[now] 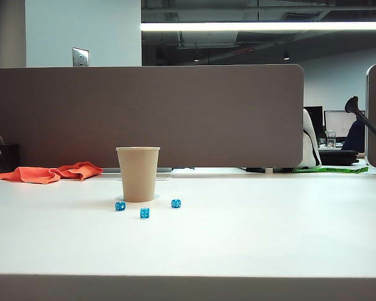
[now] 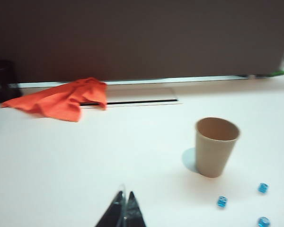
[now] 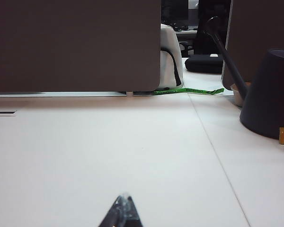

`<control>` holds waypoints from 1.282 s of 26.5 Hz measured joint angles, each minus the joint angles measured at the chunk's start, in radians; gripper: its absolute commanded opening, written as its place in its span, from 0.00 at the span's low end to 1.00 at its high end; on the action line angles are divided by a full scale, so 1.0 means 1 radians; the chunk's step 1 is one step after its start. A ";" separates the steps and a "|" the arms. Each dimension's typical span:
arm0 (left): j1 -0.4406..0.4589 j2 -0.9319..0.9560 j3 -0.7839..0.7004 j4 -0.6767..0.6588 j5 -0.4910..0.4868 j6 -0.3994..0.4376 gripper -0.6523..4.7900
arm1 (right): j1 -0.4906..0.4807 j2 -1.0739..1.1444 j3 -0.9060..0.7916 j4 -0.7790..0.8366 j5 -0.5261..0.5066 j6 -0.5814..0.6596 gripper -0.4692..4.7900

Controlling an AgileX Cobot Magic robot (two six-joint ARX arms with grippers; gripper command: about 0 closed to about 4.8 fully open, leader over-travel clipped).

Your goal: Pick up the dice with a different color and drop it into the paper cup.

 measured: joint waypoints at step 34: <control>0.000 -0.206 -0.325 0.179 0.006 0.020 0.11 | 0.001 -0.026 0.000 0.034 -0.180 0.069 0.08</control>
